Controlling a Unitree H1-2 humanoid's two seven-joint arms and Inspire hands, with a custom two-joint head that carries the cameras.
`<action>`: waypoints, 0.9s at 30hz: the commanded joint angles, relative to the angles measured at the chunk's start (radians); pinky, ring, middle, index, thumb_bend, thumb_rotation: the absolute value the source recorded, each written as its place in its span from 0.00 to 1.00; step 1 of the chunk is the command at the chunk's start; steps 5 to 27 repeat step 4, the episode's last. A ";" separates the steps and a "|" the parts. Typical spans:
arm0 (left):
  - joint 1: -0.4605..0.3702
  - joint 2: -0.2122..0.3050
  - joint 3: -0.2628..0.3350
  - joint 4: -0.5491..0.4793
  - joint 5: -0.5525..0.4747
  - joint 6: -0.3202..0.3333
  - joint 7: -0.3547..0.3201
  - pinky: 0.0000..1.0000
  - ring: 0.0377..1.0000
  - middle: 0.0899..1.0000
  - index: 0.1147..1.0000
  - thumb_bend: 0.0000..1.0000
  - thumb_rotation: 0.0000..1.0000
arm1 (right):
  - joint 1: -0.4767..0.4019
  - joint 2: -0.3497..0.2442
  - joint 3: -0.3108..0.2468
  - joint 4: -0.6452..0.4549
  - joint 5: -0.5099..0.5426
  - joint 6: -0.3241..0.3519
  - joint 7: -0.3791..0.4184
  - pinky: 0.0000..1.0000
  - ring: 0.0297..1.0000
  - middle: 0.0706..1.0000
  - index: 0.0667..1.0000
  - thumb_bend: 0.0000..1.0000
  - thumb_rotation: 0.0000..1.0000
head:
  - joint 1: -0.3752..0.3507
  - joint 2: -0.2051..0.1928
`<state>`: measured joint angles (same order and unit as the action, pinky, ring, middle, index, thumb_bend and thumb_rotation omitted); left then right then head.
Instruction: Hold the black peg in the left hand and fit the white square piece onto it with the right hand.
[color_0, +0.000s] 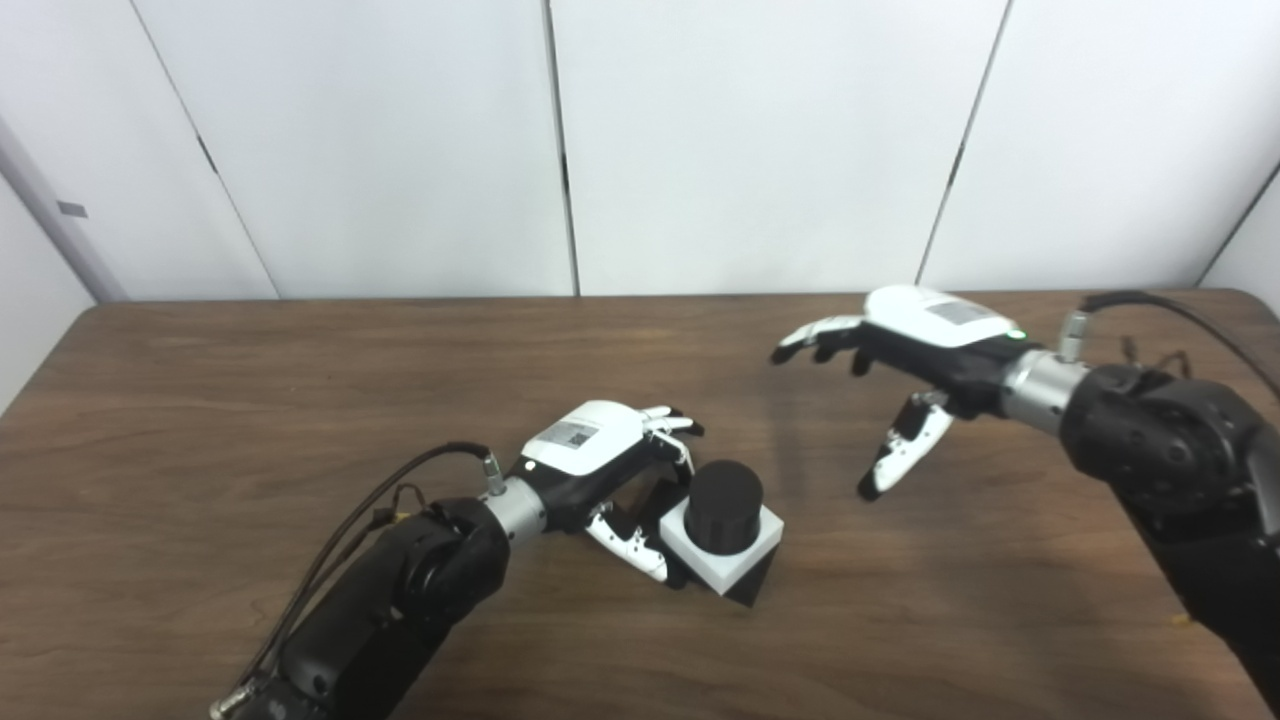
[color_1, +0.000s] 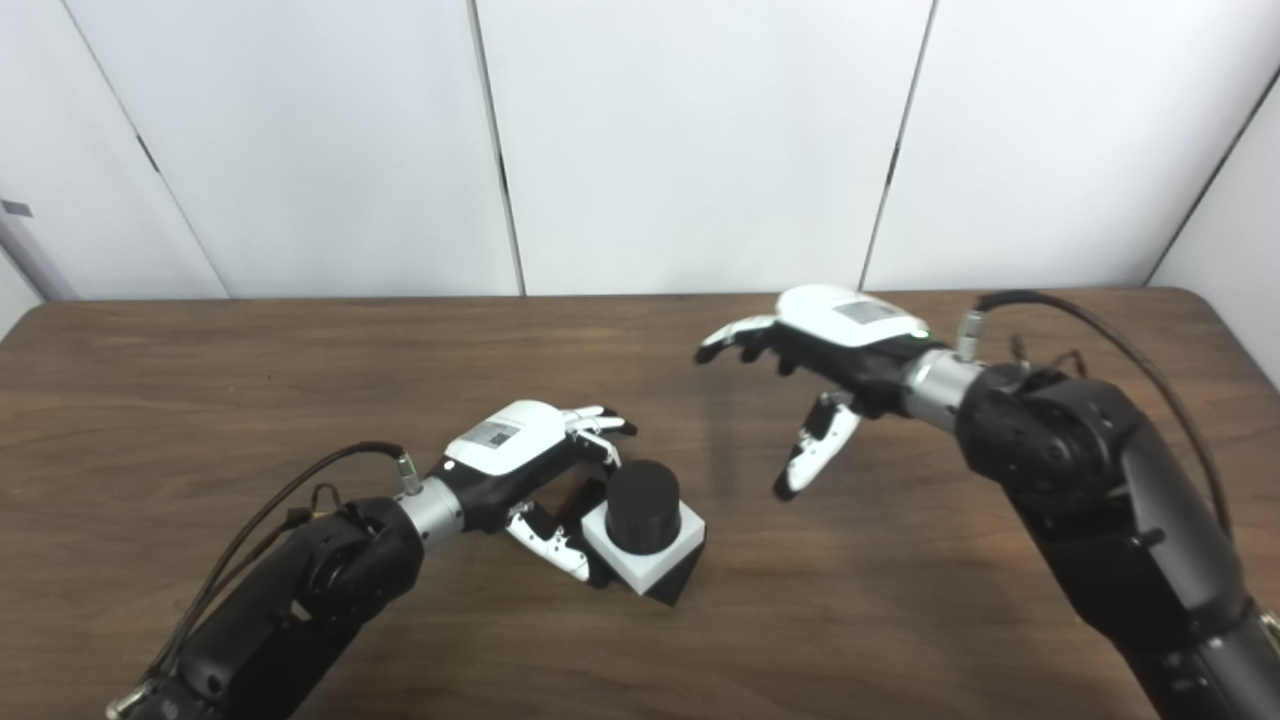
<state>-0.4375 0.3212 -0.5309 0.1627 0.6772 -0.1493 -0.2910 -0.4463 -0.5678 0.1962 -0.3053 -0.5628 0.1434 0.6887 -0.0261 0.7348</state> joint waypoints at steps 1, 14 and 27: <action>0.006 0.031 -0.014 0.027 0.029 0.004 -0.039 0.90 0.95 0.91 0.43 0.52 0.07 | -0.003 0.005 -0.034 -0.006 0.004 -0.030 -0.081 0.60 0.75 0.82 0.75 0.77 0.11 | -0.002 -0.001; 0.007 0.031 -0.012 0.024 0.027 0.000 -0.041 0.90 0.95 0.91 0.43 0.52 0.06 | 0.056 0.037 -0.070 0.008 0.001 -0.043 -0.187 0.59 0.73 0.79 0.71 0.72 0.09 | -0.002 0.000; 0.007 0.031 -0.012 0.024 0.027 0.000 -0.041 0.90 0.95 0.91 0.43 0.52 0.06 | 0.056 0.037 -0.070 0.008 0.001 -0.043 -0.187 0.59 0.73 0.79 0.71 0.72 0.09 | -0.002 0.000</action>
